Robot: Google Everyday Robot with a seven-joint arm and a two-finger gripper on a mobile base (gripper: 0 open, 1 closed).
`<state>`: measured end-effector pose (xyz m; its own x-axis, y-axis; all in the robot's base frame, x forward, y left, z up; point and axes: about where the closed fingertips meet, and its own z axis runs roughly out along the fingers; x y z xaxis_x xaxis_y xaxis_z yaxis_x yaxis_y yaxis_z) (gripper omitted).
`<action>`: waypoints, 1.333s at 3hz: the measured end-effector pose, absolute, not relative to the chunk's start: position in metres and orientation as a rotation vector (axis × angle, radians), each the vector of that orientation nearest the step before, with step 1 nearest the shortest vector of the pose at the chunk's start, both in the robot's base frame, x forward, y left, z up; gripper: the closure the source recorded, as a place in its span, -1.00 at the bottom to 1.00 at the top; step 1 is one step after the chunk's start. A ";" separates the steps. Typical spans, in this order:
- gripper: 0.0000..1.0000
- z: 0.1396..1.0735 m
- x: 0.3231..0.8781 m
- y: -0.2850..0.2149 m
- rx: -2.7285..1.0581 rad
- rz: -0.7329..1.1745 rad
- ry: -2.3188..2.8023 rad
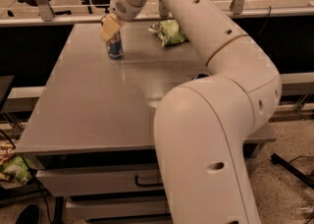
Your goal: Pick redbull can
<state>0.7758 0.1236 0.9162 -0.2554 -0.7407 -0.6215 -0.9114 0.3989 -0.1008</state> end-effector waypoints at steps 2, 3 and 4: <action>0.97 0.950 0.754 0.121 -1.532 0.421 1.953; 1.00 0.986 0.728 0.118 -1.630 0.433 1.844; 1.00 1.015 0.703 0.118 -1.720 0.449 1.733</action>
Offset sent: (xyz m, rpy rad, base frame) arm -0.0279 -0.0143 0.0701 0.0144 -0.0574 0.2000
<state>0.7032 0.1178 1.0149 0.0688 -0.7551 -0.6520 -0.9767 0.0820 -0.1981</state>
